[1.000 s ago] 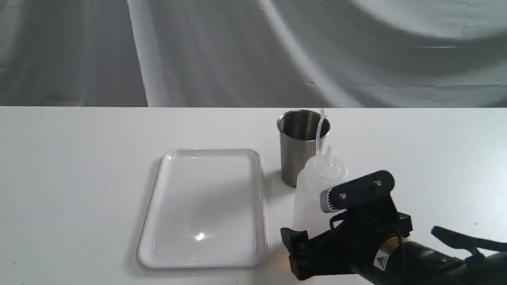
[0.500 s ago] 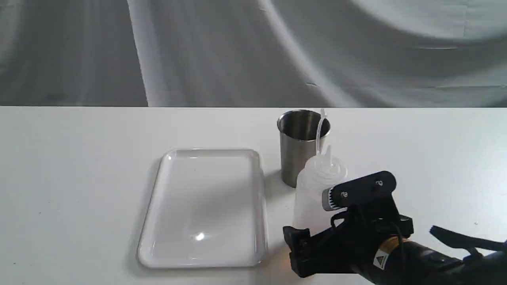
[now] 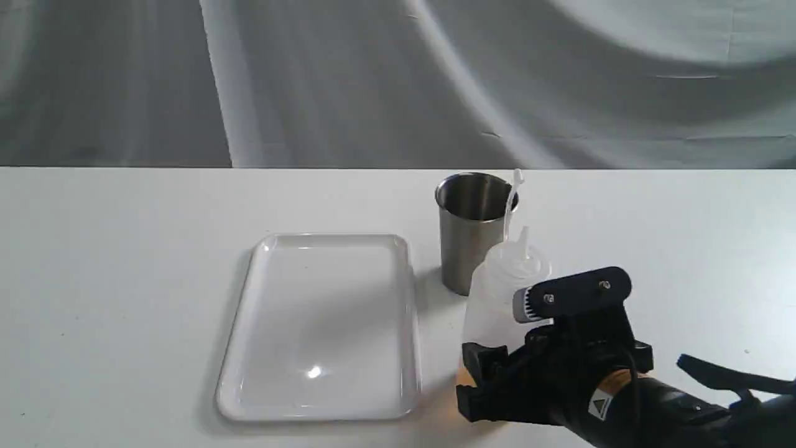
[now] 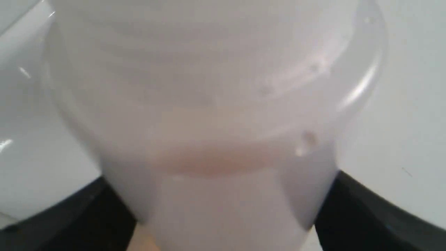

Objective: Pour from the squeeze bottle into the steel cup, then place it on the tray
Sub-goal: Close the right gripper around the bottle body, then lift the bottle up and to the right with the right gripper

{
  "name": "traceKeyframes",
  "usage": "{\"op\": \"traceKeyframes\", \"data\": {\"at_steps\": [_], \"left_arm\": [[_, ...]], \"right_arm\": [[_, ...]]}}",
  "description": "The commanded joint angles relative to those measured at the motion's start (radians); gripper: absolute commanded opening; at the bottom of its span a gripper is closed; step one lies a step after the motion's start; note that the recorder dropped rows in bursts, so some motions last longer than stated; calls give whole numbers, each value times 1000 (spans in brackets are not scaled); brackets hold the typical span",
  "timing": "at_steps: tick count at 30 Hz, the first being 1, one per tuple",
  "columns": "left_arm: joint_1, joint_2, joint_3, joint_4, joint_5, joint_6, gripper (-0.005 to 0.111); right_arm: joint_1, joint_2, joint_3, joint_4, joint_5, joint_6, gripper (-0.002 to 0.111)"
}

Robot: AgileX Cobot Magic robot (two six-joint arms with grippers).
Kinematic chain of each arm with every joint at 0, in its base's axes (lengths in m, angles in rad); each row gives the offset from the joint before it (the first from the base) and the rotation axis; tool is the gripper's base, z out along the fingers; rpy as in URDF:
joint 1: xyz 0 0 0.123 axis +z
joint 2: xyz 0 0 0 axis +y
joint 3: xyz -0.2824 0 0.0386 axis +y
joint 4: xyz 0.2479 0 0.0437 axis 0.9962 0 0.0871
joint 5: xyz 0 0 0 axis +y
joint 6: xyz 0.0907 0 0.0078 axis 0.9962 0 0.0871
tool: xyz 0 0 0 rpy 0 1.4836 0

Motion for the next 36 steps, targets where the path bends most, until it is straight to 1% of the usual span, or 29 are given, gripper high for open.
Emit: {"op": "traceKeyframes", "data": {"at_steps": [1,7,9,11,13,16,23,29,32,36], "left_arm": [[-3,-5,4,3,-7,-2,8],[-3,-5,4,3,-7,-2,8],[-3,-5,4,3,-7,-2,8],[-3,-5,4,3,-7,-2,8],[-3,-5,4,3,-7,-2,8],[-3,-5,4,3,-7,-2,8],[-3,-5,4,3,-7,-2,8],[-3,-5,4,3,-7,-2,8],[-3,-5,4,3,-7,-2,8],[-3,-5,4,3,-7,-2,8]], "right_arm": [[3,-60,-3,14,-20,15,51],[3,-205,-3,67,50,5,51],[3,-261,-6,78,90,-26,51],[-2,-312,-18,78,158,-96,51],[-16,-352,-44,78,263,-168,51],[-45,-401,-96,52,418,-210,51],[-139,-481,-281,-151,727,-180,51],[-218,-490,-442,-394,960,0,51],[-236,-490,-497,-500,1014,68,51],[-236,-488,-553,-636,1051,105,51]]}}
